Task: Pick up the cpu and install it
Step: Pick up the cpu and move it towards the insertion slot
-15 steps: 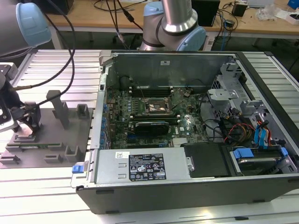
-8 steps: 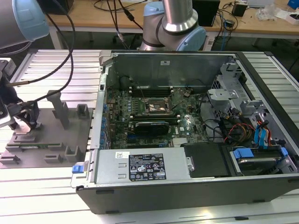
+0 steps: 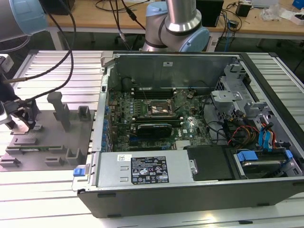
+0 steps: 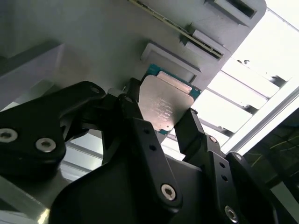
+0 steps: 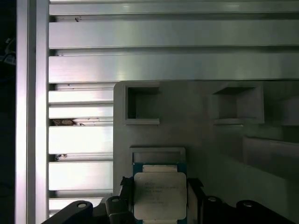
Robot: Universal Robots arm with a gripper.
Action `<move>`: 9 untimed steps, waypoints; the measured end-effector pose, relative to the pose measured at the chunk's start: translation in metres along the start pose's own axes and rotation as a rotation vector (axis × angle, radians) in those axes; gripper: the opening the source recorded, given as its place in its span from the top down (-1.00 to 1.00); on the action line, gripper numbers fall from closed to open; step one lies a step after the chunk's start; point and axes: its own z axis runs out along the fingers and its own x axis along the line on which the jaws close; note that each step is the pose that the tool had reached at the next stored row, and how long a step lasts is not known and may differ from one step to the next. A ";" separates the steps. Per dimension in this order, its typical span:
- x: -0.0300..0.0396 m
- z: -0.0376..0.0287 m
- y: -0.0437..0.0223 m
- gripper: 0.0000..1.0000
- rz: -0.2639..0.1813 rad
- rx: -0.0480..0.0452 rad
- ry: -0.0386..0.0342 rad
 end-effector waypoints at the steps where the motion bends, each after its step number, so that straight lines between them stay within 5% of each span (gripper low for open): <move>1: -0.0001 -0.0022 0.0002 -0.09 0.000 0.0011 0.0000; 9: -0.0002 -0.0249 0.0032 -0.09 0.000 0.0079 -0.0001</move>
